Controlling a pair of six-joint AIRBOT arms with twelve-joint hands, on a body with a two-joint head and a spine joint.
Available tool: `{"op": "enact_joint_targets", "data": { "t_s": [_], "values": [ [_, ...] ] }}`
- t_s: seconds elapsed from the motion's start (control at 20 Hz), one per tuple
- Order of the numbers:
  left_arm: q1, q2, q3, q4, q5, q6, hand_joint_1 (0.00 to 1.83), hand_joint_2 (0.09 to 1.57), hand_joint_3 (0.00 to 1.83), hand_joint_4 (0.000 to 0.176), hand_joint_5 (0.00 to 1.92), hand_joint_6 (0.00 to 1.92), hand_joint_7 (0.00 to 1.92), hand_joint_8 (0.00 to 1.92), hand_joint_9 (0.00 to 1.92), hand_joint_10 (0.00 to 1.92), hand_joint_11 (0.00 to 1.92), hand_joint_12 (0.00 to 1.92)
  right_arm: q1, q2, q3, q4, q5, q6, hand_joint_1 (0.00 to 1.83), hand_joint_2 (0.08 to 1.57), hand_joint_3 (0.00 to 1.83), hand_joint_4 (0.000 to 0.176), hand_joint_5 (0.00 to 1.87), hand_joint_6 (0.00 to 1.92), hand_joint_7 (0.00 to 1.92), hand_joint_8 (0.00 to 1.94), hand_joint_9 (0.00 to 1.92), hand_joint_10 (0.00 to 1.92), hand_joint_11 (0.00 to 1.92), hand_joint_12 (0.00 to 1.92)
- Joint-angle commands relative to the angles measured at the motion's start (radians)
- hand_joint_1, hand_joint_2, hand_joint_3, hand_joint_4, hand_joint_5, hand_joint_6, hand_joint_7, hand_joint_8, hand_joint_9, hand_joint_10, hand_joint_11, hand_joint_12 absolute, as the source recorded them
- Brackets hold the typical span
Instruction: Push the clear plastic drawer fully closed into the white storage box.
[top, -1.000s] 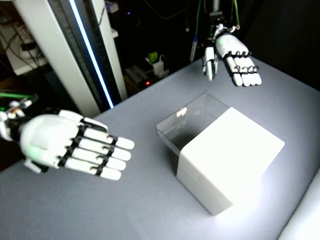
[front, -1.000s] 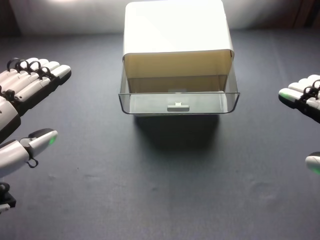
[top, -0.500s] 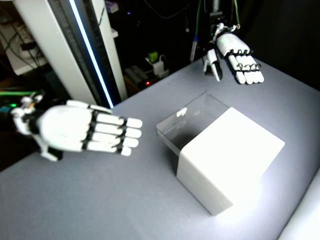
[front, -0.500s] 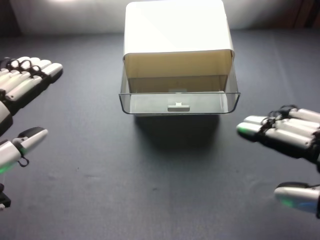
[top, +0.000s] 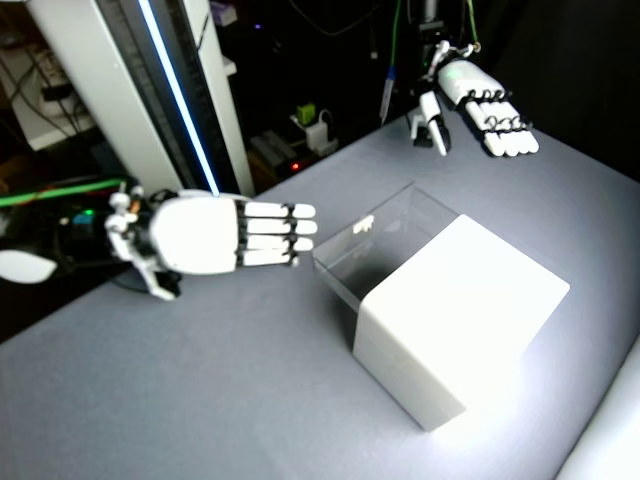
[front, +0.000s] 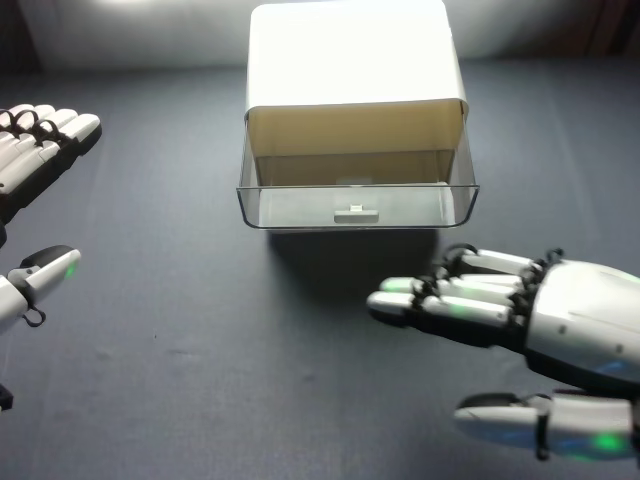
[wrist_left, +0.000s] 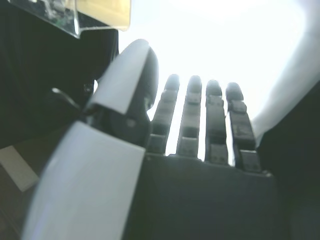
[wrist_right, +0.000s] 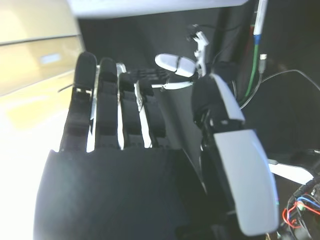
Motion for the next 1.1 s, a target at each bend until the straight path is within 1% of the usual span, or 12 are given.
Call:
{"op": "enact_joint_targets", "data": {
  "t_s": [0.0, 0.05, 0.15, 0.25, 0.35, 0.45, 0.5, 0.6, 0.65, 0.8, 0.85, 1.05],
  "values": [
    [-0.001, 0.008, -0.002, -0.011, -0.130, 0.001, 0.62, 1.47, 0.00, 0.000, 0.00, 0.00, 0.00, 0.00, 0.00, 0.00, 0.00, 0.00, 0.019, -0.014, 0.005, -0.003, 0.104, 0.015, 0.49, 1.41, 0.00, 0.000, 0.11, 0.00, 0.11, 0.00, 0.25, 0.01, 0.00, 1.00],
    [-0.001, 0.008, -0.002, -0.012, -0.130, 0.001, 0.62, 1.47, 0.00, 0.000, 0.00, 0.00, 0.00, 0.00, 0.00, 0.00, 0.00, 0.00, 0.030, -0.027, 0.013, -0.009, 0.101, 0.020, 0.52, 1.39, 0.00, 0.000, 0.12, 0.01, 0.12, 0.00, 0.25, 0.02, 0.00, 0.98],
    [-0.001, 0.008, -0.002, -0.014, -0.132, 0.001, 0.62, 1.47, 0.00, 0.000, 0.00, 0.00, 0.00, 0.00, 0.00, 0.00, 0.00, 0.00, 0.063, -0.058, 0.031, -0.031, 0.085, 0.025, 0.47, 1.41, 0.00, 0.000, 0.09, 0.00, 0.10, 0.00, 0.23, 0.01, 0.00, 0.94],
    [-0.001, 0.008, -0.002, -0.017, -0.133, 0.001, 0.65, 1.46, 0.00, 0.000, 0.00, 0.00, 0.00, 0.00, 0.00, 0.00, 0.00, 0.00, 0.084, -0.079, 0.043, -0.037, 0.081, 0.025, 0.56, 1.38, 0.00, 0.000, 0.09, 0.00, 0.09, 0.00, 0.25, 0.01, 0.00, 0.94],
    [-0.001, 0.008, -0.002, -0.019, -0.136, 0.002, 0.63, 1.47, 0.00, 0.000, 0.00, 0.00, 0.00, 0.00, 0.00, 0.00, 0.00, 0.00, 0.102, -0.095, 0.055, -0.038, 0.079, 0.025, 0.51, 1.39, 0.00, 0.000, 0.09, 0.01, 0.09, 0.00, 0.23, 0.00, 0.00, 0.90],
    [-0.001, 0.008, -0.002, -0.021, -0.140, 0.003, 0.63, 1.47, 0.00, 0.000, 0.00, 0.00, 0.00, 0.00, 0.00, 0.00, 0.00, 0.00, 0.119, -0.110, 0.067, -0.041, 0.075, 0.025, 0.34, 1.43, 0.01, 0.000, 0.06, 0.00, 0.04, 0.00, 0.17, 0.00, 0.00, 0.73],
    [-0.001, 0.008, -0.002, -0.022, -0.140, 0.003, 0.63, 1.47, 0.00, 0.000, 0.00, 0.00, 0.00, 0.00, 0.00, 0.00, 0.00, 0.00, 0.123, -0.115, 0.071, -0.041, 0.073, 0.025, 0.40, 1.43, 0.00, 0.000, 0.05, 0.00, 0.04, 0.00, 0.17, 0.00, 0.00, 0.75],
    [-0.001, 0.008, -0.002, -0.023, -0.143, 0.004, 0.59, 1.47, 0.00, 0.000, 0.00, 0.00, 0.00, 0.00, 0.00, 0.00, 0.00, 0.00, 0.135, -0.127, 0.086, -0.041, 0.063, 0.025, 0.37, 1.44, 0.00, 0.000, 0.00, 0.00, 0.01, 0.00, 0.12, 0.00, 0.00, 0.65],
    [-0.001, 0.008, -0.002, -0.023, -0.143, 0.004, 0.59, 1.46, 0.00, 0.000, 0.00, 0.00, 0.00, 0.00, 0.00, 0.00, 0.00, 0.00, 0.140, -0.130, 0.090, -0.041, 0.057, 0.025, 0.41, 1.42, 0.00, 0.000, 0.00, 0.00, 0.01, 0.00, 0.10, 0.01, 0.00, 0.55],
    [-0.001, 0.007, -0.002, -0.024, -0.144, 0.004, 0.57, 1.45, 0.00, 0.000, 0.00, 0.00, 0.00, 0.00, 0.00, 0.00, 0.00, 0.00, 0.148, -0.131, 0.097, -0.041, 0.047, 0.024, 0.31, 1.44, 0.01, 0.000, 0.00, 0.00, 0.00, 0.00, 0.00, 0.00, 0.00, 0.12],
    [-0.001, 0.007, -0.003, -0.024, -0.145, 0.004, 0.58, 1.44, 0.00, 0.000, 0.00, 0.00, 0.00, 0.00, 0.00, 0.00, 0.00, 0.00, 0.148, -0.131, 0.098, -0.040, 0.046, 0.024, 0.32, 1.44, 0.00, 0.000, 0.00, 0.00, 0.00, 0.00, 0.00, 0.00, 0.00, 0.16],
    [0.001, 0.007, -0.004, -0.026, -0.150, 0.004, 0.59, 1.47, 0.01, 0.000, 0.00, 0.00, 0.00, 0.00, 0.00, 0.00, 0.00, 0.00, 0.148, -0.131, 0.102, -0.026, 0.031, 0.005, 0.25, 1.45, 0.00, 0.000, 0.00, 0.00, 0.00, 0.00, 0.00, 0.00, 0.00, 0.00]
  ]
}}
